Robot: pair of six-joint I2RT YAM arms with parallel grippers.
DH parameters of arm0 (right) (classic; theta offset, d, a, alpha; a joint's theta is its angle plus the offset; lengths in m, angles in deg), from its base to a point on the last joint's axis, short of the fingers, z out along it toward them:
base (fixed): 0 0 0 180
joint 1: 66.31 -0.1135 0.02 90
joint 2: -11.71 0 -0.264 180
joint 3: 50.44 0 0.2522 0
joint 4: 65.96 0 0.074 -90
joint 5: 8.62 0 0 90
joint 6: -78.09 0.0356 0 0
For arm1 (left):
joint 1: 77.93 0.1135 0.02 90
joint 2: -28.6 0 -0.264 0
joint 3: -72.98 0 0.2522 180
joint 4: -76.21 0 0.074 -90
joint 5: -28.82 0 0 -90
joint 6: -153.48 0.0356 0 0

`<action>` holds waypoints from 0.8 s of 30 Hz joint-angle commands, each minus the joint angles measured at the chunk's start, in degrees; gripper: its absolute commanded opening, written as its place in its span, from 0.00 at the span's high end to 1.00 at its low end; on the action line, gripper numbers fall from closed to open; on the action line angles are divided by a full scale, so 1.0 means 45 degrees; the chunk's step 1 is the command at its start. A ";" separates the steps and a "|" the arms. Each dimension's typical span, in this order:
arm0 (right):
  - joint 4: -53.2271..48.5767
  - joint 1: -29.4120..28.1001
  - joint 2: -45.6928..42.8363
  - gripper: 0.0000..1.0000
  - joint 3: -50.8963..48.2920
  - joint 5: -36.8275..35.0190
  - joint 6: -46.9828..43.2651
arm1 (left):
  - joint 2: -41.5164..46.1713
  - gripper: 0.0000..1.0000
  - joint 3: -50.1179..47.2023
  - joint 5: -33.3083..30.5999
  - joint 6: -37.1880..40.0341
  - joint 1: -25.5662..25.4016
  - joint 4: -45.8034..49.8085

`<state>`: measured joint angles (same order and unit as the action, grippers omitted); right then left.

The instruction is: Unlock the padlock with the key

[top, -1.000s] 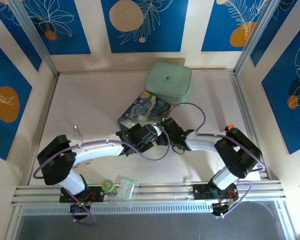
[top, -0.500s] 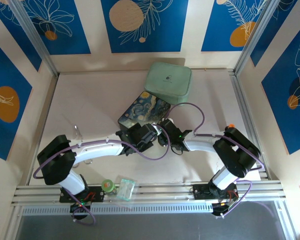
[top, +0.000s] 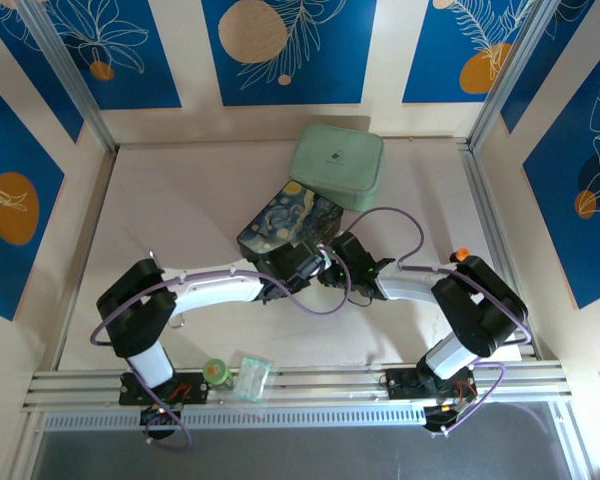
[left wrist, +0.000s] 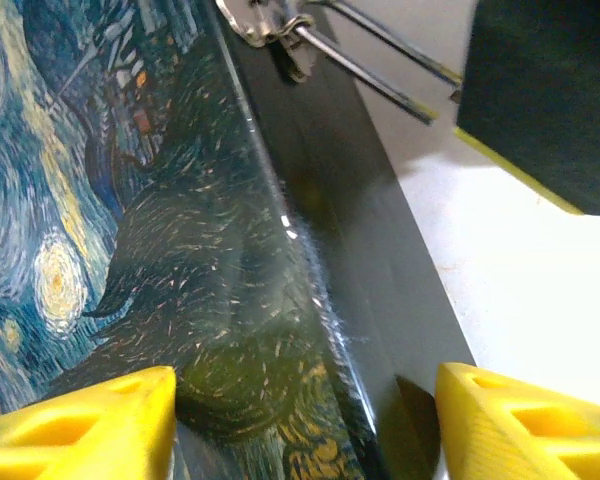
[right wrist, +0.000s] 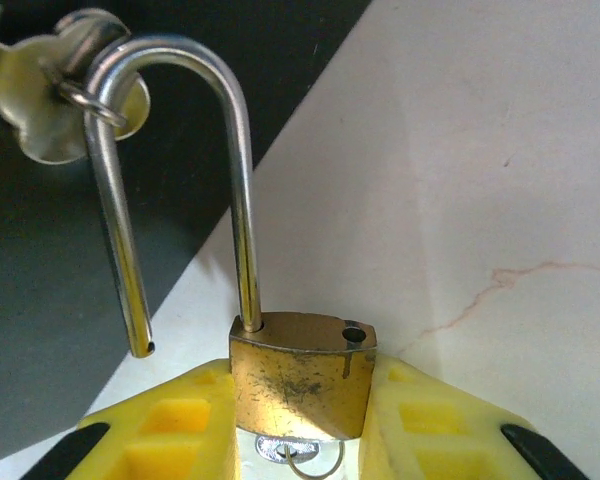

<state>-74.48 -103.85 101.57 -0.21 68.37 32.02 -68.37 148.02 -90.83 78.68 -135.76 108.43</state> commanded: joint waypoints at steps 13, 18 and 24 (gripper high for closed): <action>0.2812 0.1265 0.1905 0.85 -0.0091 0.2634 0.2770 | 0.0289 0.49 -0.1315 0.1495 0.0249 0.0169 -0.0060; 0.2958 0.1741 0.1987 0.85 0.0112 0.3176 0.3042 | 0.0447 0.50 -0.1650 0.1736 0.0439 0.0164 -0.0236; 0.3364 0.2418 0.2334 0.86 0.0294 0.3990 0.3535 | 0.0781 0.51 -0.1990 0.2017 0.0626 0.0154 -0.0490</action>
<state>-62.40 -94.53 107.93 0.22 88.61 44.45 -65.22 142.07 -87.15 80.36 -135.15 98.38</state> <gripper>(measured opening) 0.250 0.496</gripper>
